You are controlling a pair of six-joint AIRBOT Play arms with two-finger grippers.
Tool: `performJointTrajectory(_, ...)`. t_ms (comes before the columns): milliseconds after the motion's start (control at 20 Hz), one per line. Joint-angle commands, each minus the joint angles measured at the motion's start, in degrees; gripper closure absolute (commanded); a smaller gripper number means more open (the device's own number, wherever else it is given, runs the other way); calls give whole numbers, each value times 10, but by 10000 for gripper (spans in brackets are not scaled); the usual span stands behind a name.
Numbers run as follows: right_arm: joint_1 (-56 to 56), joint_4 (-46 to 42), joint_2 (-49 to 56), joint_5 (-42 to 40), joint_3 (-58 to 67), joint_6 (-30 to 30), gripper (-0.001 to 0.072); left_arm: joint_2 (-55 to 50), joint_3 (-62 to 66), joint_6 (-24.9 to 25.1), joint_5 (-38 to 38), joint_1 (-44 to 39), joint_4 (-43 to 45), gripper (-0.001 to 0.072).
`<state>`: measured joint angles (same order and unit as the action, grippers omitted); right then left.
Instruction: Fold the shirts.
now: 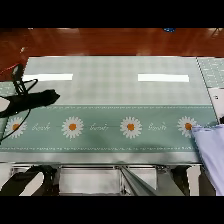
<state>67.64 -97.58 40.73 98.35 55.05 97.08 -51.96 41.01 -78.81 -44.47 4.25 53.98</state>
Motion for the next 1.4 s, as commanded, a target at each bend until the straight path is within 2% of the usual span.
performJointTrajectory(0,-67,192,23,-131,17,-14,688,-34,106,4,9,0,0,685)
performJointTrajectory(100,-188,314,55,-244,51,-14,688,-62,207,4,-13,-9,0,685)
performJointTrajectory(200,-355,351,104,-328,104,-14,688,-91,307,4,-42,-39,0,686)
performJointTrajectory(350,-603,277,217,-377,217,-14,688,-137,416,0,-90,-114,43,686)
performJointTrajectory(500,-760,130,354,-321,312,-14,688,-188,426,-87,-113,-178,216,686)
performJointTrajectory(600,-803,79,419,-280,323,-14,688,-235,426,-159,-162,-179,275,684)
performJointTrajectory(650,-812,69,442,-258,323,-14,688,-253,426,-172,-187,-174,274,684)
performJointTrajectory(850,-813,67,463,-250,323,-14,688,-289,426,-173,-237,-170,275,684)
performJointTrajectory(1350,-813,64,461,-250,323,-12,688,-330,426,-173,-235,-170,275,684)
